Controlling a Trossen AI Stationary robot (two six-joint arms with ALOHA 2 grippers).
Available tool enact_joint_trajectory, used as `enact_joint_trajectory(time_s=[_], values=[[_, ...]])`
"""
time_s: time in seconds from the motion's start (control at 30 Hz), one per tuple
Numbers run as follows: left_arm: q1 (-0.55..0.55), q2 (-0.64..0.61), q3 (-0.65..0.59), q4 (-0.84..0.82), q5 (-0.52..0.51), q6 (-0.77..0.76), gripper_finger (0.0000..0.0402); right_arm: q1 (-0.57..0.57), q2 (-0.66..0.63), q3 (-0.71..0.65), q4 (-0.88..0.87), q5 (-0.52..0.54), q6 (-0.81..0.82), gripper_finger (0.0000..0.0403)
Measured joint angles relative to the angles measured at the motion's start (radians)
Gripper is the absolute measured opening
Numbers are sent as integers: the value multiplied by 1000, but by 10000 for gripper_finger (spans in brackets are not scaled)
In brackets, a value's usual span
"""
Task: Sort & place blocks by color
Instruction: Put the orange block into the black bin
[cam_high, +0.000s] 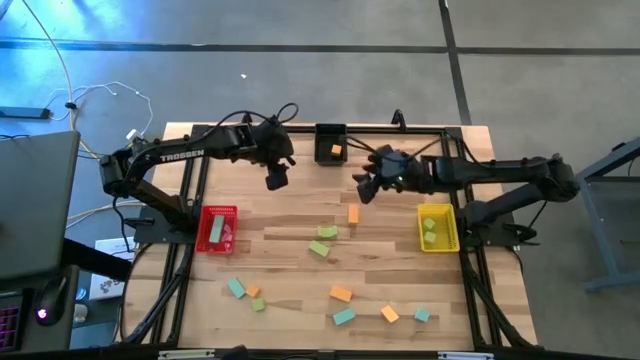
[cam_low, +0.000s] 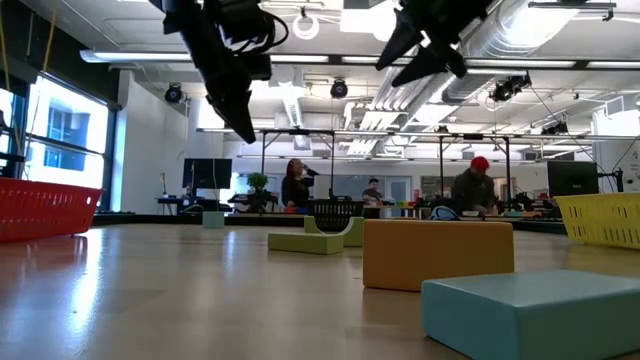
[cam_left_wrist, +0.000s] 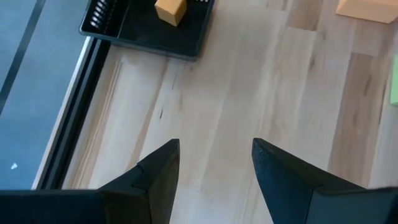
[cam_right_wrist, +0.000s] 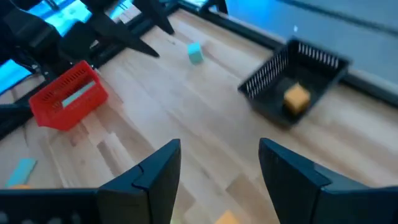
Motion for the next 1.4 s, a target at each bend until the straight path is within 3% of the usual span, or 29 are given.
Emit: enact_joint_trajectory(time_s=[0.23,0.43,0.73,0.93,1.4], values=[[7,0,0,0,1,0,188,-38,159,209,-265,2,76,201],[7,1,0,1,1,0,188,-40,269,279,-442,-4,218,201],[4,2,0,5,1,0,188,-40,366,281,-422,-177,292,201],[4,2,0,6,1,0,188,-38,414,281,-433,-231,412,201],[4,2,0,3,1,20,188,34,468,281,-451,-231,604,201]])
